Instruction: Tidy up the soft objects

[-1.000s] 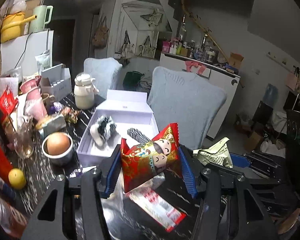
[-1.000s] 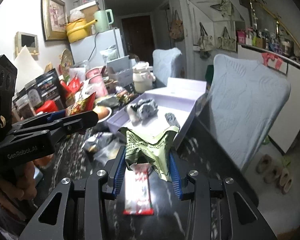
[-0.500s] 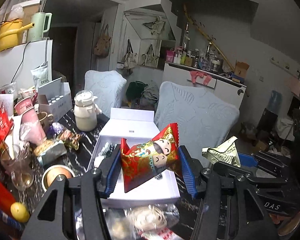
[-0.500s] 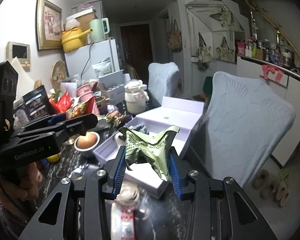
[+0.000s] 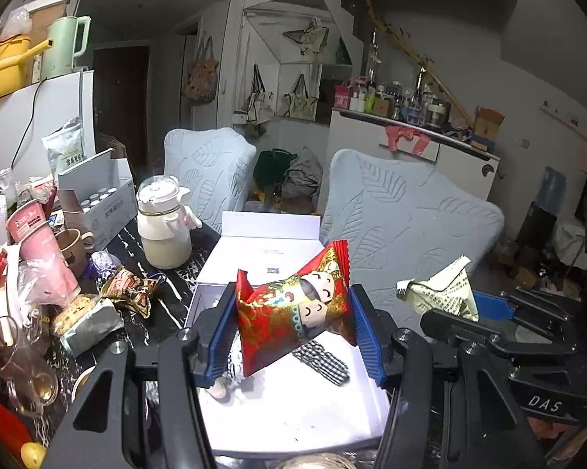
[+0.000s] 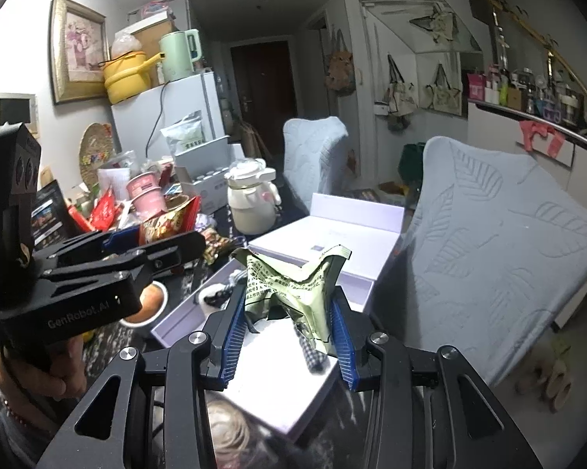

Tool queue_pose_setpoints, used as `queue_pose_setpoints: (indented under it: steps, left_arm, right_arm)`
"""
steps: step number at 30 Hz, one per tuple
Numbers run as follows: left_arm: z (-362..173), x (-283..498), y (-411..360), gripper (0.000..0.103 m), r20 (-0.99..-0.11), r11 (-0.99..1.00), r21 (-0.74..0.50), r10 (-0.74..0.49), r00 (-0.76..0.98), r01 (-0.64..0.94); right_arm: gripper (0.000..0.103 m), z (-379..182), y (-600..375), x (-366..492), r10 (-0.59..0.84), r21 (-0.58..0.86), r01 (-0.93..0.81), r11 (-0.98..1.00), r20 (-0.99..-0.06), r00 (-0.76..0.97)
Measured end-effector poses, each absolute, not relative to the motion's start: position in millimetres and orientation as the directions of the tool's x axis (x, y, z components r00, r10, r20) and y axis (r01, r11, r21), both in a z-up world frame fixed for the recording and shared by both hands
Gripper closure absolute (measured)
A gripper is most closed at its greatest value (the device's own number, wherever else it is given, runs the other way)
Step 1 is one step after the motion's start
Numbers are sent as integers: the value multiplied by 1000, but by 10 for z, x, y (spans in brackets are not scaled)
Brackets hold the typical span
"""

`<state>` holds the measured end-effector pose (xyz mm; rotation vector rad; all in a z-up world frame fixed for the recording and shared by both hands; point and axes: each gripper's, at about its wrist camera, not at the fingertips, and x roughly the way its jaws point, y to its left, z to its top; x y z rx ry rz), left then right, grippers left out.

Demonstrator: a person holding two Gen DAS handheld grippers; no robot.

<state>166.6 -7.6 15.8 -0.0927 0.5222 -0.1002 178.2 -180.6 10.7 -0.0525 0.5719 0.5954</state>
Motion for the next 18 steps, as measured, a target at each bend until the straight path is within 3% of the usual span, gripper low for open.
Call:
queue_pose_setpoints:
  steps: [18]
  left_arm:
    - [-462,2375,4,48,-650,999,-53,-44,759,12]
  right_arm:
    - [63,-464,-1539,2518,492,116,-553,825,-631,600]
